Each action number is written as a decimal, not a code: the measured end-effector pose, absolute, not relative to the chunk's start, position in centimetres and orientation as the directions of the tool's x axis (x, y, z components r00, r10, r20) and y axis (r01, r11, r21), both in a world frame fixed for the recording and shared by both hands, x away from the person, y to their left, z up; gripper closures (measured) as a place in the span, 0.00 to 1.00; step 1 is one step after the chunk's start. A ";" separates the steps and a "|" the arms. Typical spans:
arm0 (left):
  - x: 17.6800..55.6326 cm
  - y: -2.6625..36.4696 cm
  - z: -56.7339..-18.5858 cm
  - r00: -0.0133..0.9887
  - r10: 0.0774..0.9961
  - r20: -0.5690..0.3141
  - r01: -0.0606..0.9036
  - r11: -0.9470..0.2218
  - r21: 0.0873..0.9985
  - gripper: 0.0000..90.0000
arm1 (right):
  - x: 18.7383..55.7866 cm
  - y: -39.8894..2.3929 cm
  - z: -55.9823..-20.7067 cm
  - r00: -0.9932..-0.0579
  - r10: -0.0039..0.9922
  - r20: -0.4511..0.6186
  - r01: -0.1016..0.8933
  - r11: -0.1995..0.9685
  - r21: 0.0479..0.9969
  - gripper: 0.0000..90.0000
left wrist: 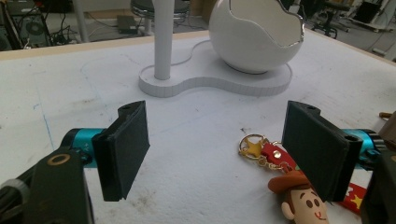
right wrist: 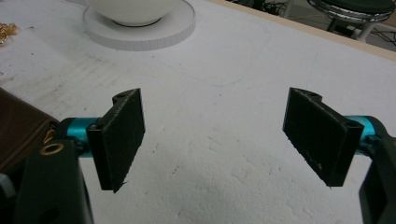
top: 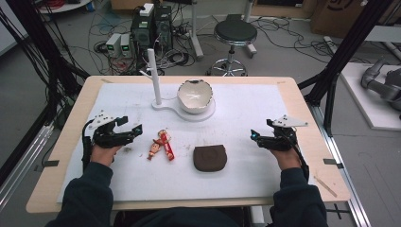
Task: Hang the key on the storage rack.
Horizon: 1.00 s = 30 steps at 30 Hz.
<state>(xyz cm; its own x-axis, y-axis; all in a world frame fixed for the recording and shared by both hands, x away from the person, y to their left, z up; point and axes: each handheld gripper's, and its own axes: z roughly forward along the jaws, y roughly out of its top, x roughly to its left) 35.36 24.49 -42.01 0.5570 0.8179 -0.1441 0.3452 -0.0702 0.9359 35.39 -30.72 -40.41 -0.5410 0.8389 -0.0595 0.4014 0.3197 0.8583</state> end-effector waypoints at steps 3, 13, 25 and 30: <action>35.4 24.4 -42.0 0.556 0.819 -0.143 0.348 -0.074 0.935 0.25 | 35.4 -30.8 -40.4 -0.541 0.839 -0.056 0.405 0.318 0.857 0.23; 35.6 23.6 -42.1 0.567 0.810 -0.151 0.363 -0.081 0.928 0.26 | 35.3 -30.9 -40.4 -0.544 0.837 -0.055 0.400 0.316 0.860 0.23; 35.1 21.1 -42.4 0.605 0.780 -0.162 0.422 -0.141 0.896 0.32 | 34.7 -31.0 -40.4 -0.546 0.835 -0.061 0.395 0.321 0.861 0.24; 34.9 19.4 -42.8 0.652 0.739 -0.169 0.466 -0.215 0.858 0.36 | 34.6 -30.7 -40.5 -0.550 0.832 -0.071 0.396 0.336 0.855 0.24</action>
